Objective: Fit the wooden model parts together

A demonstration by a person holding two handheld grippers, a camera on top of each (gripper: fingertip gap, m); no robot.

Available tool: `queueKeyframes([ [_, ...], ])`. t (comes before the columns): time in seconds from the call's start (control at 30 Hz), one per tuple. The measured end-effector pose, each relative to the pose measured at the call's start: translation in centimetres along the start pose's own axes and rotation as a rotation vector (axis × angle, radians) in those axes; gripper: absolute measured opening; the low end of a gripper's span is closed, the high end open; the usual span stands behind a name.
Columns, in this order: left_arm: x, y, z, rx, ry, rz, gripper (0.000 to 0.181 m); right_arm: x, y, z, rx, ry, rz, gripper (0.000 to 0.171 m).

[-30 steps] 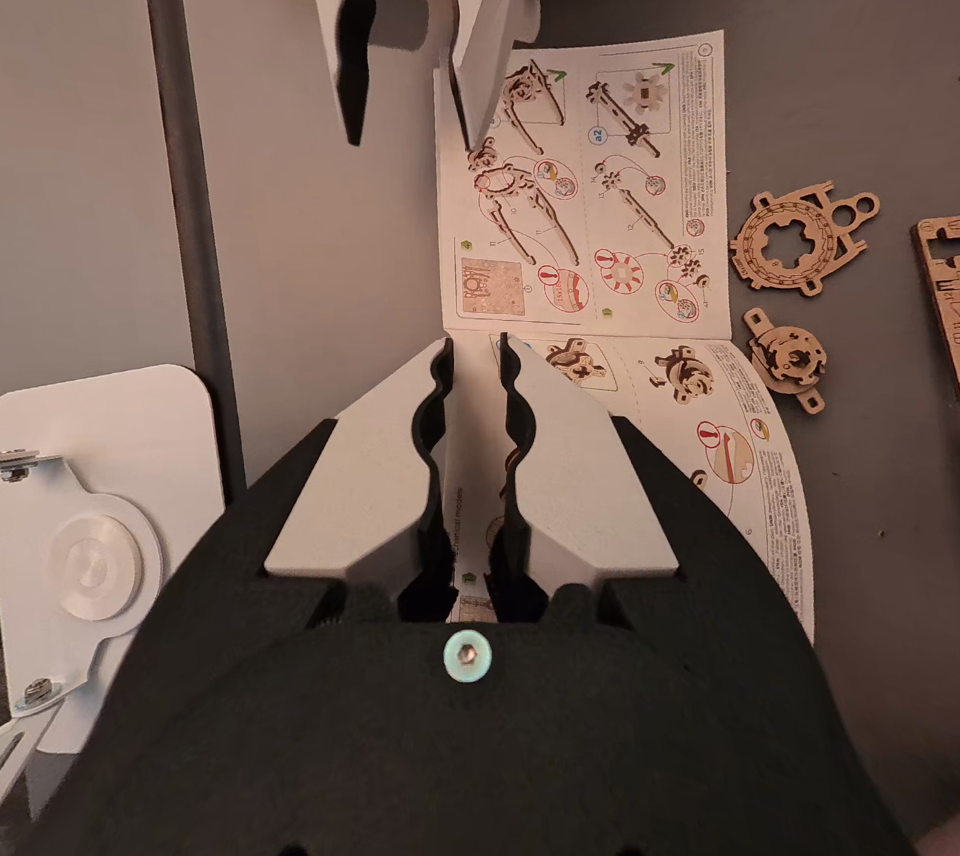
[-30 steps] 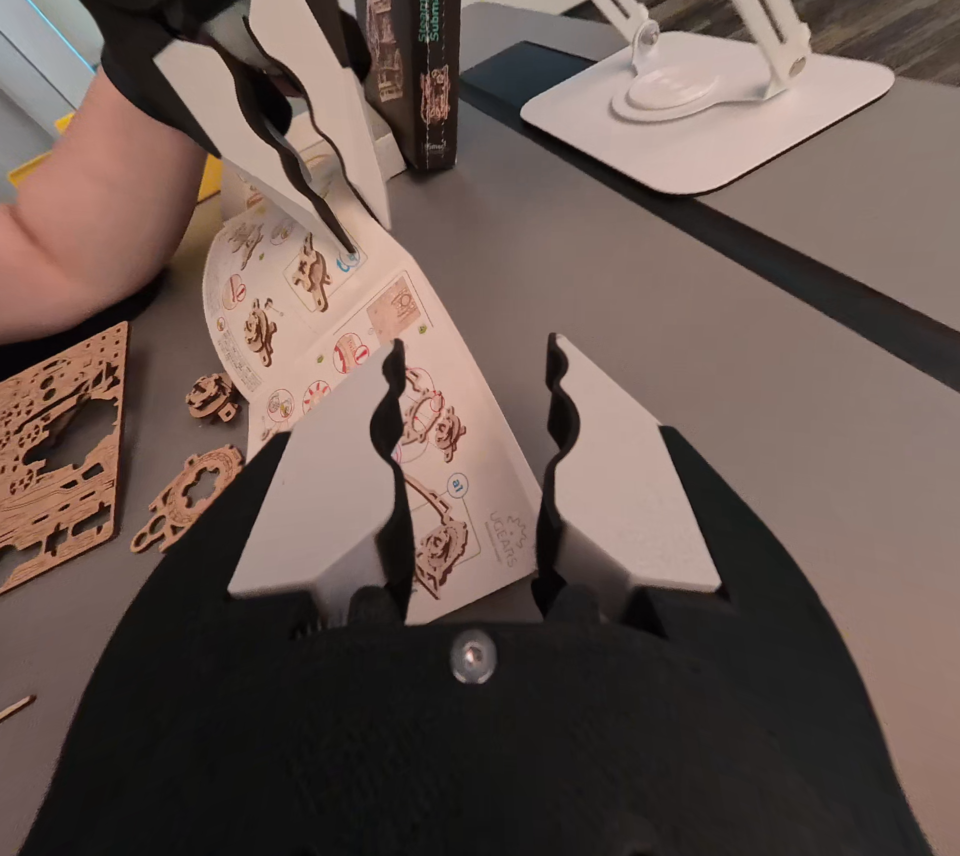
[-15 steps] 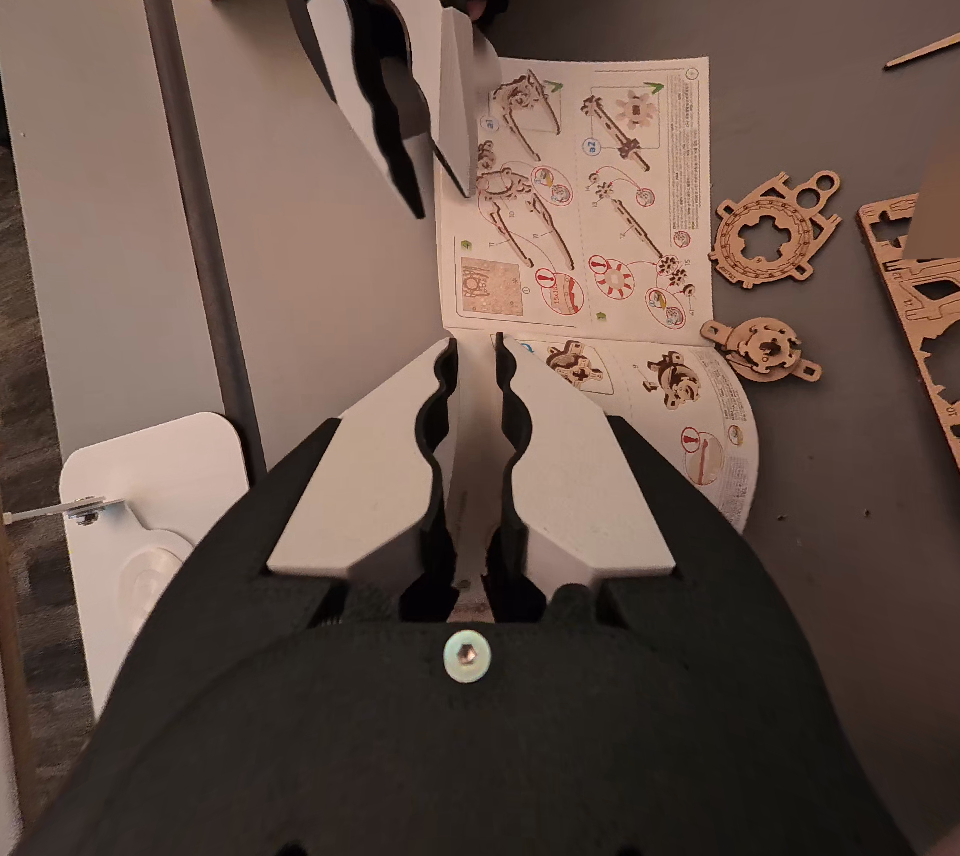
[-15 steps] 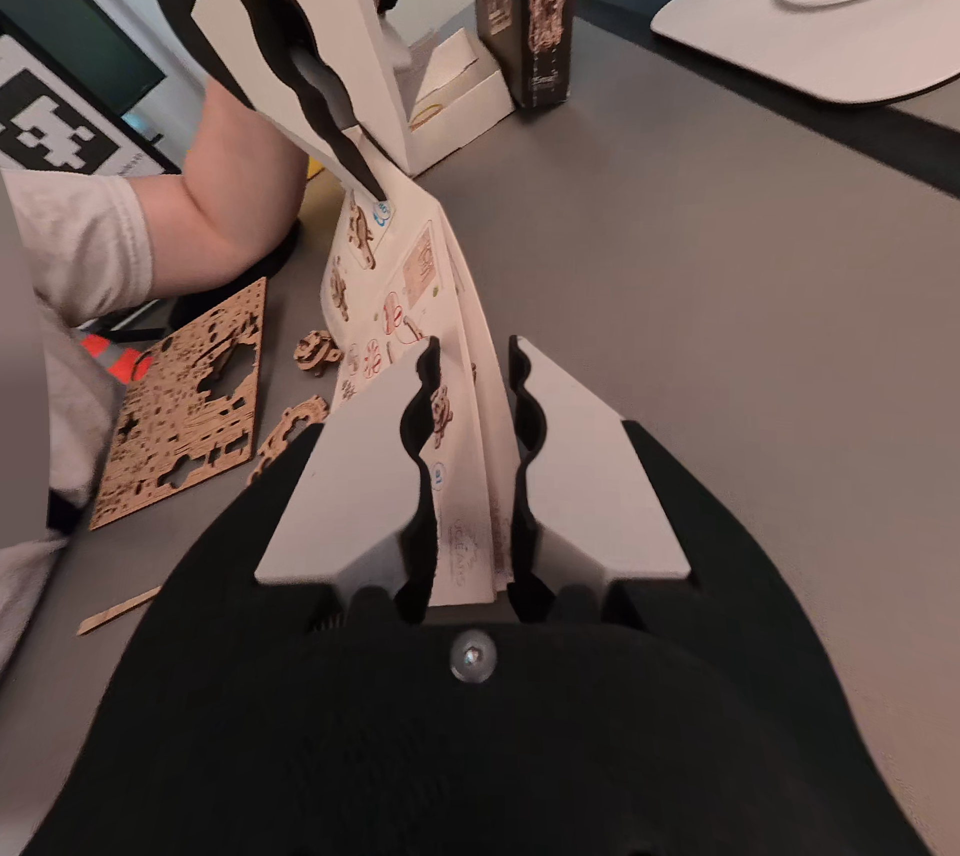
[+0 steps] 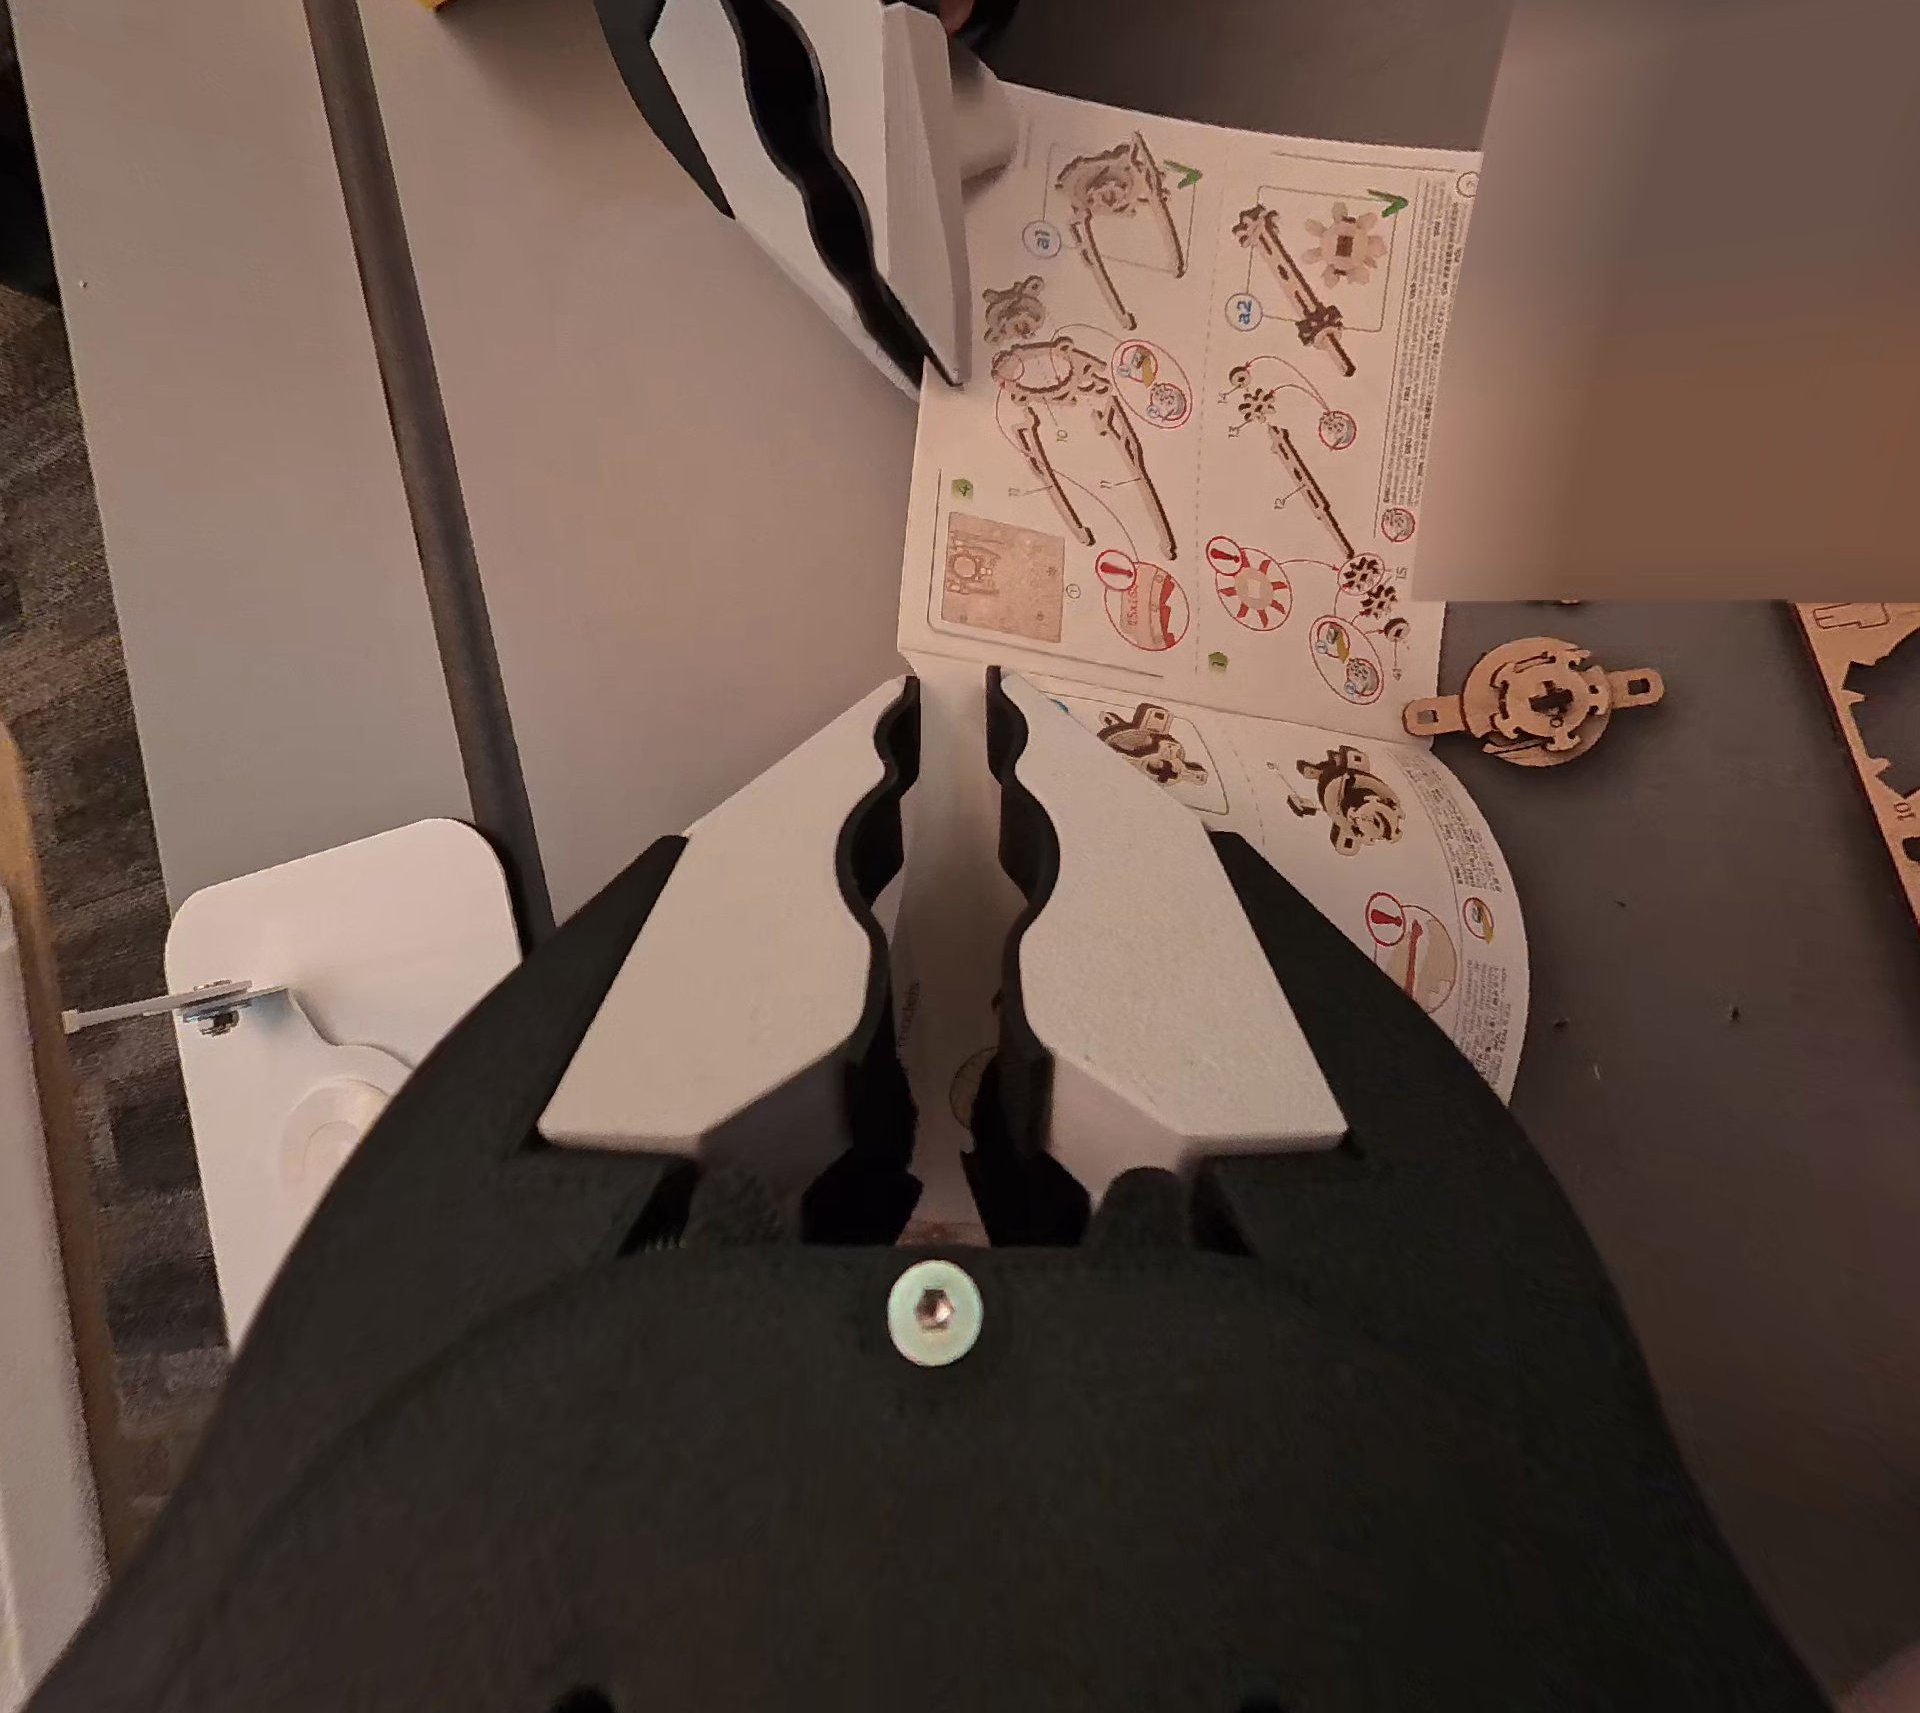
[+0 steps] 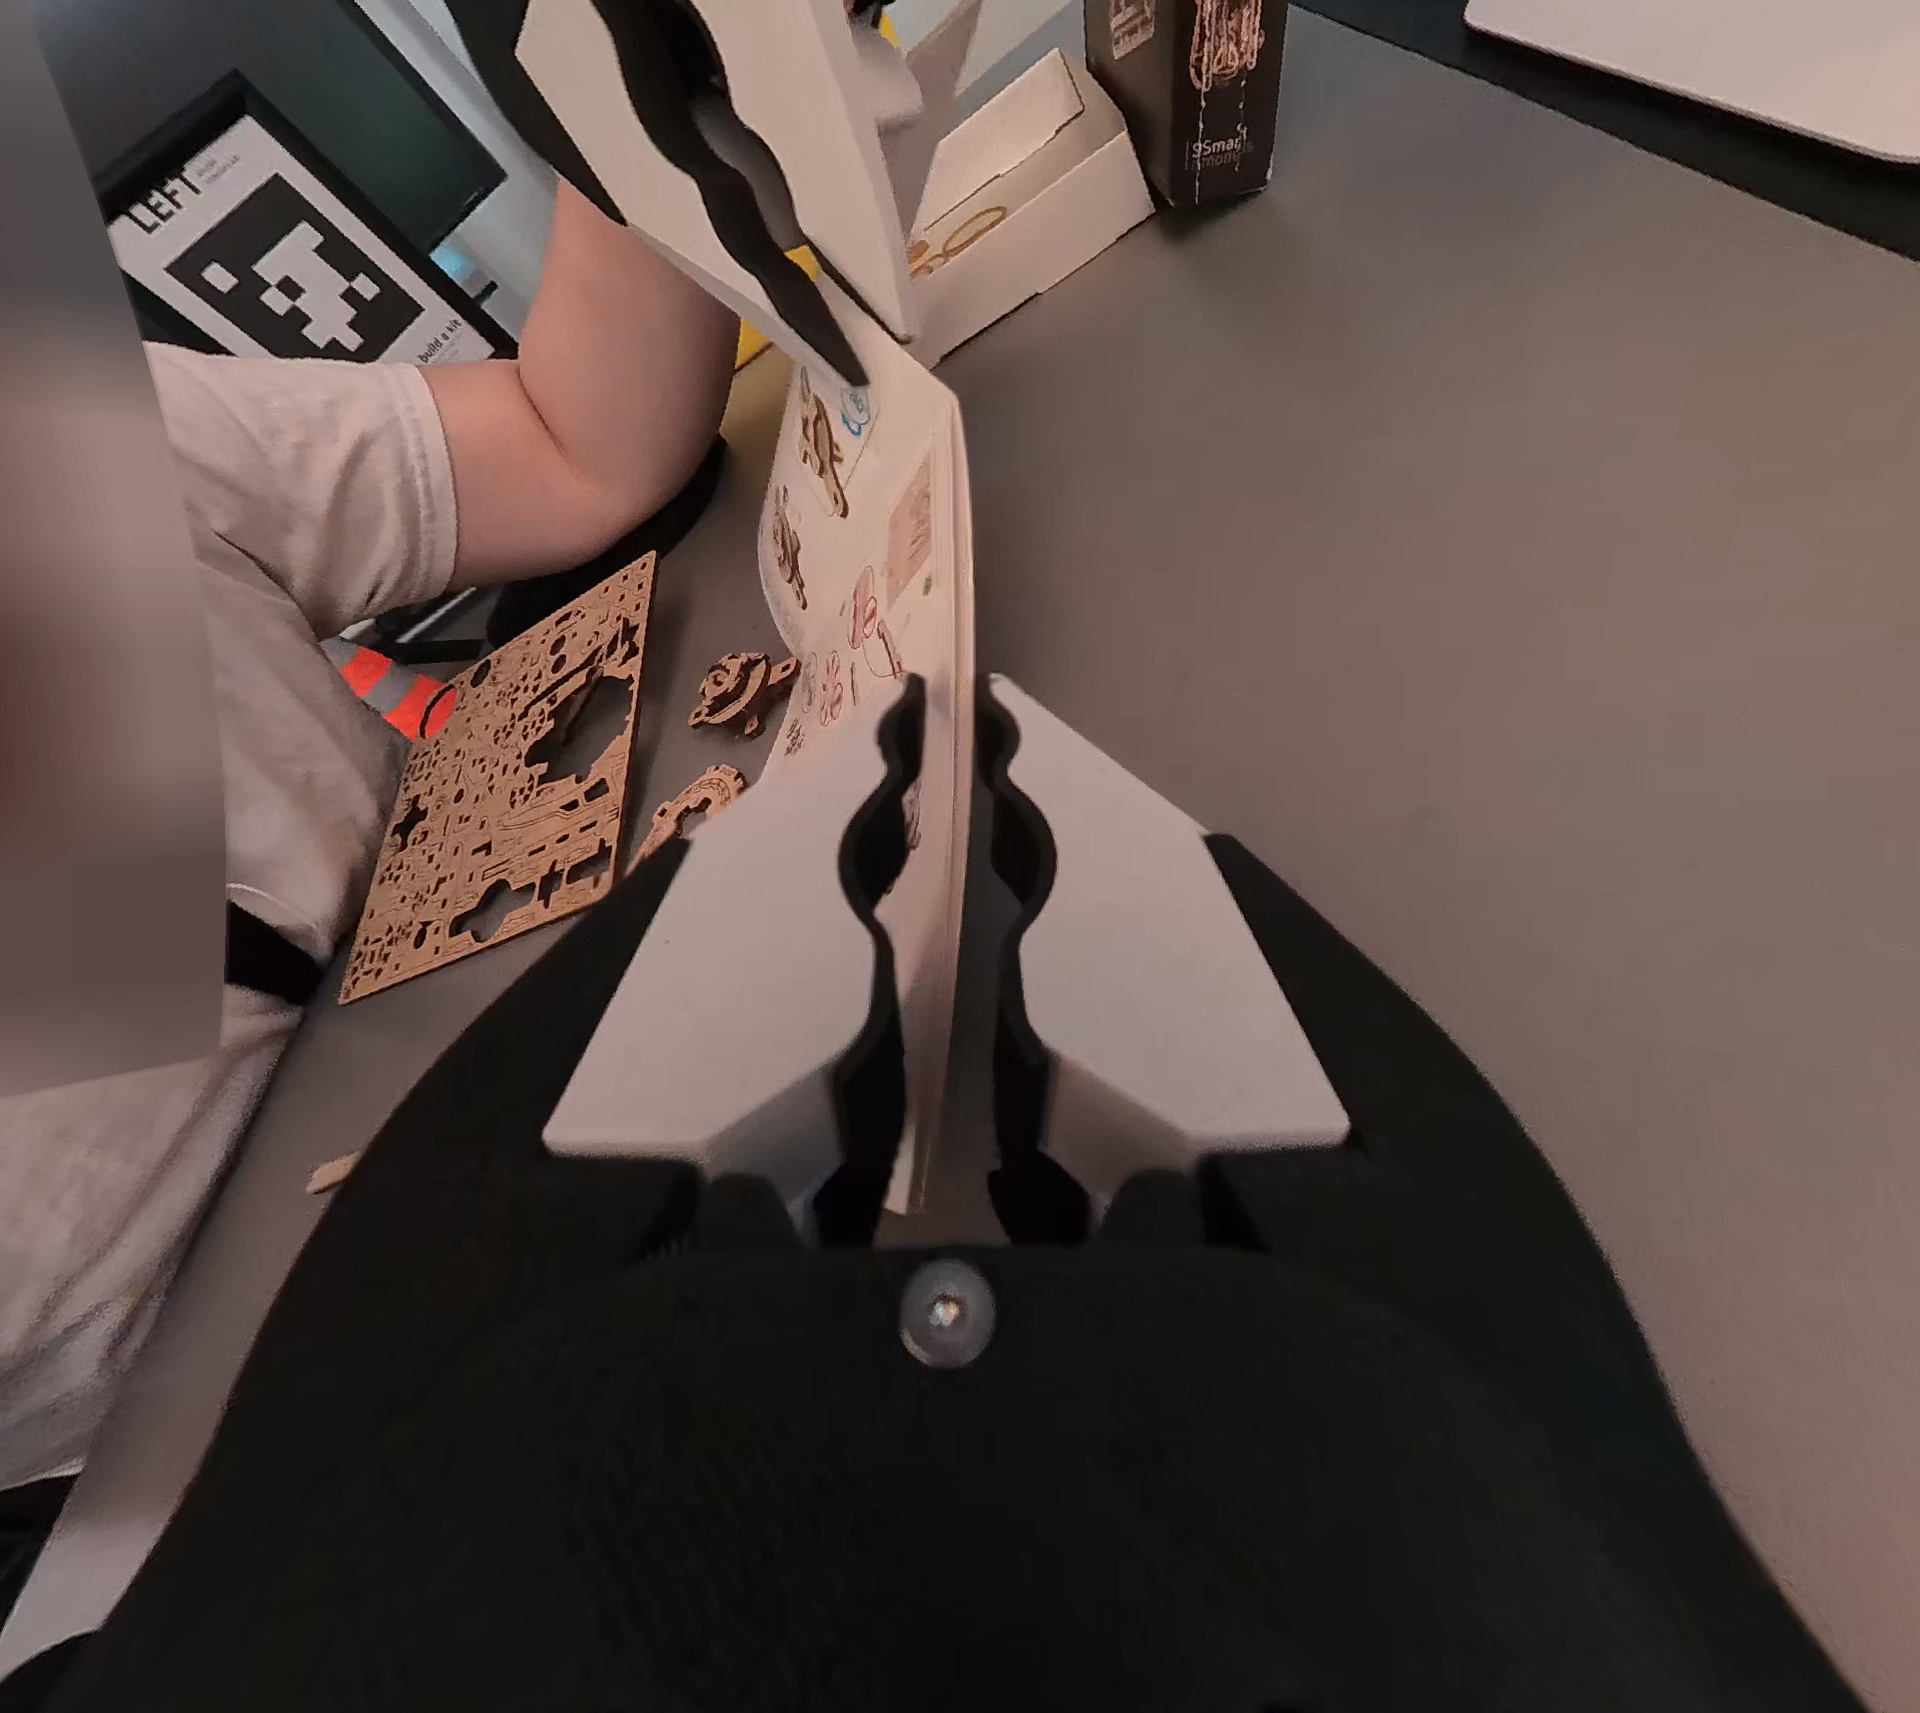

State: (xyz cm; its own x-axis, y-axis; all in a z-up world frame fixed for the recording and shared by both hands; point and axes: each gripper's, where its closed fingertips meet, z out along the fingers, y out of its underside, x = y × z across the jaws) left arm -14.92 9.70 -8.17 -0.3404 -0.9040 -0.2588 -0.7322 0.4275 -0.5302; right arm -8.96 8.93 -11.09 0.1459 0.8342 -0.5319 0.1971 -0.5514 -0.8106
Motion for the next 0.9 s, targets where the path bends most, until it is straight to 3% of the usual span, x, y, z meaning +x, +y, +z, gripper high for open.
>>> queueKeyframes([
  [0.1,0.1,-0.4,-0.3,0.016,-0.005,0.017,0.009,0.1,0.2,0.3,-0.006,0.000,0.020,0.023],
  [0.2,0.2,-0.6,-0.5,0.026,-0.007,0.020,0.009,0.1,0.6,0.6,-0.038,-0.008,0.029,0.026],
  [0.37,0.2,-0.5,-0.5,0.031,0.001,0.011,0.009,-0.7,0.8,0.8,-0.060,-0.042,0.007,0.005],
  [0.7,-0.2,-0.4,-0.7,0.045,0.006,-0.036,0.010,-0.9,0.1,0.6,-0.033,-0.034,-0.033,0.000],
  [0.9,-1.1,-0.5,-1.2,0.096,0.011,-0.149,0.029,-1.0,0.1,0.7,-0.031,-0.025,-0.067,0.000],
])
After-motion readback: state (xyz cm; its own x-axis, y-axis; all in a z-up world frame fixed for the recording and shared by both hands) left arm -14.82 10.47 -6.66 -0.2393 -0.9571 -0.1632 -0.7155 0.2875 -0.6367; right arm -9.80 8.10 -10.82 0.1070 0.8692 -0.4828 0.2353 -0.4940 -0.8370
